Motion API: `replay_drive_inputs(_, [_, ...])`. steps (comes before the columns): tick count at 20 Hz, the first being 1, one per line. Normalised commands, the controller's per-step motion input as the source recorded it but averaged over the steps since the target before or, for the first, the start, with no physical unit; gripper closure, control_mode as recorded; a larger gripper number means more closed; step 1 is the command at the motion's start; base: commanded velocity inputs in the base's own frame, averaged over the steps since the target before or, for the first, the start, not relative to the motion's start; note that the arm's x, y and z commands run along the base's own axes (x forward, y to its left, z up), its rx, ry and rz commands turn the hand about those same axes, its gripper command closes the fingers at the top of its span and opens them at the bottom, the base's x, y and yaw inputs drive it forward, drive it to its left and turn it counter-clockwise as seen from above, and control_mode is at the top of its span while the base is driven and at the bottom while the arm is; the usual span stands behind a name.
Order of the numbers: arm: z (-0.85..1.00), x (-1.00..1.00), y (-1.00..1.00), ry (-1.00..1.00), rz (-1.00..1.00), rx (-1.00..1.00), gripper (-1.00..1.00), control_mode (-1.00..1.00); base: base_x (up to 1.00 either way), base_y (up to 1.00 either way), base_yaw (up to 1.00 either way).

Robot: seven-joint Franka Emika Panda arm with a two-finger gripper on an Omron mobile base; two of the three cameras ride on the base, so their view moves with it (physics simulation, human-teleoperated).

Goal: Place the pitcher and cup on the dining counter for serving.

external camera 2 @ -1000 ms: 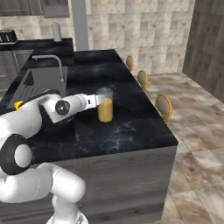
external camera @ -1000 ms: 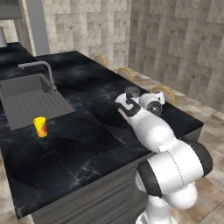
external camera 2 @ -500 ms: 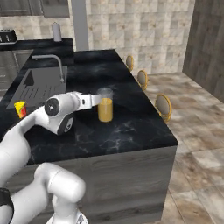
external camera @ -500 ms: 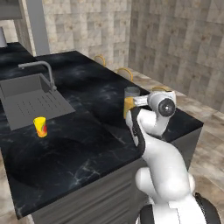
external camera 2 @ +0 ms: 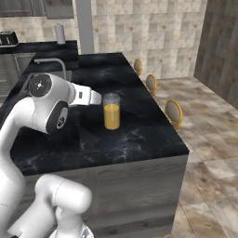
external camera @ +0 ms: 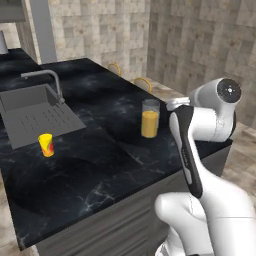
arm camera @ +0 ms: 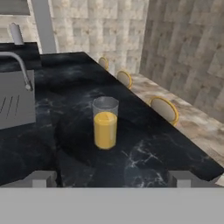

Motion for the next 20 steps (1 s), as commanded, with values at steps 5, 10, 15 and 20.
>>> replay_drive_inputs(5, [-0.03, 0.00, 0.01, -0.02, 0.00, 0.00, -1.00, -1.00, 0.00, 0.00, 0.00])
replay_drive_inputs(10, [-0.49, -0.18, 0.00, 0.17, 0.00, 0.00, -1.00, -1.00, 0.00, 0.00, 0.00])
replay_drive_inputs(15, [-0.16, -0.05, 0.00, 0.12, 0.00, 0.00, -1.00, -1.00, 0.00, 0.00, 0.00])
replay_drive_inputs(20, [-0.05, -0.20, 0.00, 0.02, 0.00, 0.00, -1.00, -1.00, 0.00, 0.00, 0.00])
